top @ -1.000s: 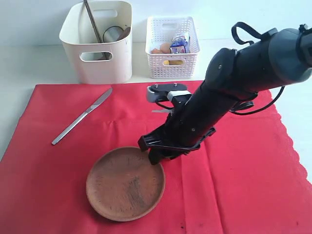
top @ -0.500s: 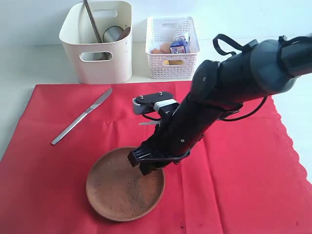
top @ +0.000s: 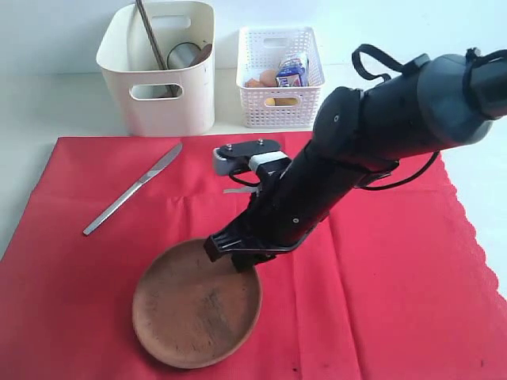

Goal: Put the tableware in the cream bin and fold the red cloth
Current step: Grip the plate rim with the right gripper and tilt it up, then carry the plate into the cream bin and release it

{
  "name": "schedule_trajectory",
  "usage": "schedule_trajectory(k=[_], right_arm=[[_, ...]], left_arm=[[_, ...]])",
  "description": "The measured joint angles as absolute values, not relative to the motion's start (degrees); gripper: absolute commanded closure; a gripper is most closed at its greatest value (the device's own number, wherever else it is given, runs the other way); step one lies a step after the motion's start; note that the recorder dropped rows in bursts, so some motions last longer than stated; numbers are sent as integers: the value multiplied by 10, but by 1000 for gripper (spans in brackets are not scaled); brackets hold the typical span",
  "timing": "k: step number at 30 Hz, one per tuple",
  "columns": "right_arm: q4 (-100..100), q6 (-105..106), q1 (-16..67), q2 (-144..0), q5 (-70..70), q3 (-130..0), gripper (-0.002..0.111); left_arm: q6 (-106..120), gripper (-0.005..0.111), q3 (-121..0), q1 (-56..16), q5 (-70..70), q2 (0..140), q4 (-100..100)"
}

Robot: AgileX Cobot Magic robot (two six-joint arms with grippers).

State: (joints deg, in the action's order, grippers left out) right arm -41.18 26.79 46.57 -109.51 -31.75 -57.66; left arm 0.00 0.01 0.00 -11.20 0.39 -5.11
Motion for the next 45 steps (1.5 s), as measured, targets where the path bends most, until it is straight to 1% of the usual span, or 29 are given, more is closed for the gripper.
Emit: schedule_trajectory(k=[8, 12, 17, 20, 23, 28, 33, 40, 45], right_arm=[[-408, 268, 466, -1051, -321, -577, 108], [-413, 268, 461, -1043, -338, -597, 108], [-419, 268, 456, -1042, -356, -683, 108], [-439, 258, 428, -1050, -359, -752, 108], [-481, 251, 403, -1085, -355, -826, 108], [-563, 249, 386, -1178, -332, -962, 108], [-627, 249, 368, -1249, -307, -1055, 108], [-681, 246, 348, -1334, -248, -1138, 108], [-686, 238, 347, -1368, -214, -1160, 108]], left_arm=[[0, 104, 0, 0, -112, 4, -51], [0, 104, 0, 0, -112, 4, -51], [0, 104, 0, 0, -112, 4, -51], [0, 104, 0, 0, -112, 4, -51], [0, 104, 0, 0, -112, 4, -51], [0, 104, 0, 0, -112, 4, -51], [0, 104, 0, 0, -112, 4, -51], [0, 104, 0, 0, -112, 4, -51], [0, 104, 0, 0, -112, 4, -51]])
